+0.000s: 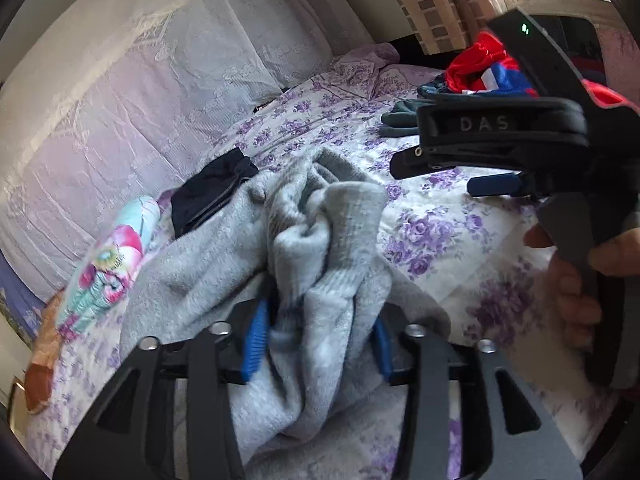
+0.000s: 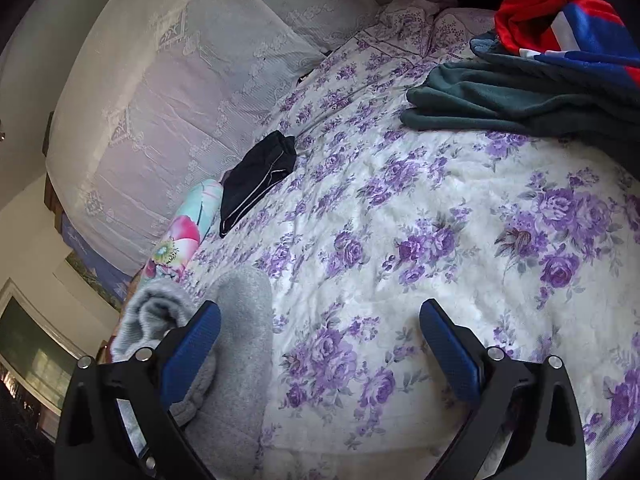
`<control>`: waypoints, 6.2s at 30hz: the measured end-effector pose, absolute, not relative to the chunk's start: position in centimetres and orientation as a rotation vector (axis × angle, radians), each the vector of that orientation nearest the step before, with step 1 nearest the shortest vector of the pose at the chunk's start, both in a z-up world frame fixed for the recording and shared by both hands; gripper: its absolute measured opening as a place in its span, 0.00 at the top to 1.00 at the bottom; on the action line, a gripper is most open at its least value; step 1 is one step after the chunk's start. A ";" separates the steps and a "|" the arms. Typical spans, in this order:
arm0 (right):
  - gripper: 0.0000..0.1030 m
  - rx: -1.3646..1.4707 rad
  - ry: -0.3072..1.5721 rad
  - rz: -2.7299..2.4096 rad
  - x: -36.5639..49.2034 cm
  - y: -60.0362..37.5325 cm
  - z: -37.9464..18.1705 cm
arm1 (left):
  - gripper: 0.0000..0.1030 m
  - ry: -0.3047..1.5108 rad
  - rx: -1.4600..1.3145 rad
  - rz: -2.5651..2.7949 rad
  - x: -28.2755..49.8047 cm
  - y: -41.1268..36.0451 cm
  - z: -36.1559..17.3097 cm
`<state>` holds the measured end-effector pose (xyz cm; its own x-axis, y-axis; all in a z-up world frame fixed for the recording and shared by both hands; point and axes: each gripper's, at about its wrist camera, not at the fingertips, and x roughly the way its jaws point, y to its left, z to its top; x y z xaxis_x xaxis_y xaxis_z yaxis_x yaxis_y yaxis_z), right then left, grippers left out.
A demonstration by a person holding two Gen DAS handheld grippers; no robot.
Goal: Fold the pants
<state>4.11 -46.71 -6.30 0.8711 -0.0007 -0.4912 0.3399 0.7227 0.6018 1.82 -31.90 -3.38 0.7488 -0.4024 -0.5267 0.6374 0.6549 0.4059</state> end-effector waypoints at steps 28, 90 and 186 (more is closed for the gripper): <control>0.03 0.302 0.770 -0.180 11.3 -42.2 -5.5 | 0.04 0.938 -0.057 -0.693 13.3 -17.9 -7.0; 0.03 0.461 0.759 0.036 6.2 -37.5 -4.9 | 0.04 0.773 -0.021 -0.358 15.0 -10.5 -4.4; 0.17 0.389 0.606 -0.012 53.2 -53.4 4.5 | 0.04 0.754 -0.091 -0.460 58.1 -24.2 -0.8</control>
